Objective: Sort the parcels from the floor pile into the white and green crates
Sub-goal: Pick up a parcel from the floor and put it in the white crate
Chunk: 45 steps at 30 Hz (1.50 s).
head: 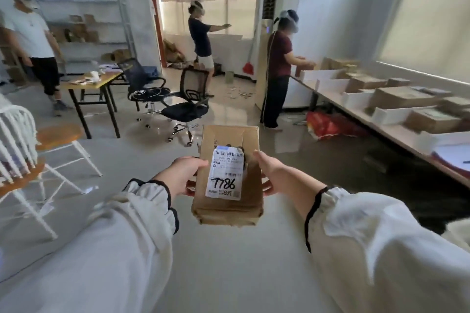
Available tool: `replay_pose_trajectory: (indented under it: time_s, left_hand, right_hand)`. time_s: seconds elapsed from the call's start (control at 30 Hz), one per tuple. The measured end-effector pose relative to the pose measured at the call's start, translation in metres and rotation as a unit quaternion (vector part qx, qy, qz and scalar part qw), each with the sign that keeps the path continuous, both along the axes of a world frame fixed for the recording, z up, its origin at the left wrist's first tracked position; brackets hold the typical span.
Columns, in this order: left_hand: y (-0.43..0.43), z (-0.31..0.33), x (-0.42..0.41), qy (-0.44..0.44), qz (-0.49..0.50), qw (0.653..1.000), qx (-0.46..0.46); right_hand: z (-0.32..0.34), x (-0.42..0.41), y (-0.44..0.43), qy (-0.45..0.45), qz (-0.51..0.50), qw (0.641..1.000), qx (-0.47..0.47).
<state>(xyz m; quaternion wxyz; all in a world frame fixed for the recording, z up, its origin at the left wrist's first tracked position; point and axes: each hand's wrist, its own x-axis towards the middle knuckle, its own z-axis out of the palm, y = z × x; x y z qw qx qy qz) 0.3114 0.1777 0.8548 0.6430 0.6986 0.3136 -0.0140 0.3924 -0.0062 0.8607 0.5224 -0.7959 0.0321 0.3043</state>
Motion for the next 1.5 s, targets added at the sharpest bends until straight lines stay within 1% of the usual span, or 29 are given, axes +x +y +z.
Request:
replay_pose_trajectory:
  time_s: [0.2, 0.43, 0.53, 0.67, 0.73, 0.87, 1.0, 1.17, 1.33, 1.5]
  left_hand:
    - [-0.132, 0.018, 0.056, -0.006, -0.147, 0.989, -0.003]
    - [-0.303, 0.008, 0.080, 0.003, -0.268, 0.963, -0.004]
    - [-0.379, 0.000, 0.083, 0.008, -0.306, 0.952, -0.007]
    - [-0.481, -0.016, 0.085, 0.007, -0.359, 0.933, -0.019]
    - [-0.530, -0.026, 0.084, 0.005, -0.385, 0.922, -0.030]
    - [-0.615, -0.037, 0.076, 0.016, -0.432, 0.900, -0.044]
    - [-0.674, -0.039, 0.077, 0.028, -0.464, 0.885, -0.038]
    - [-0.721, -0.046, 0.109, 0.041, -0.492, 0.869, -0.014]
    - [-0.775, -0.056, 0.174, 0.037, -0.512, 0.858, 0.013]
    - [-0.827, -0.059, 0.249, 0.034, -0.531, 0.847, 0.001]
  right_hand:
    - [0.013, 0.009, -0.145, -0.020, -0.145, 0.989, -0.009]
    - [0.002, -0.017, -0.315, 0.011, -0.282, 0.959, 0.004]
    - [-0.008, -0.033, -0.386, 0.027, -0.325, 0.945, 0.022]
    - [-0.015, -0.064, -0.484, 0.031, -0.349, 0.936, 0.042]
    - [-0.017, -0.082, -0.528, 0.029, -0.375, 0.925, 0.058]
    - [-0.027, -0.108, -0.606, 0.042, -0.453, 0.889, 0.063]
    - [-0.038, -0.115, -0.656, 0.056, -0.502, 0.859, 0.079]
    - [-0.057, -0.096, -0.694, 0.066, -0.550, 0.825, 0.114]
    - [-0.076, -0.035, -0.738, 0.052, -0.584, 0.803, 0.106]
    - [-0.085, 0.035, -0.780, 0.040, -0.605, 0.789, 0.097]
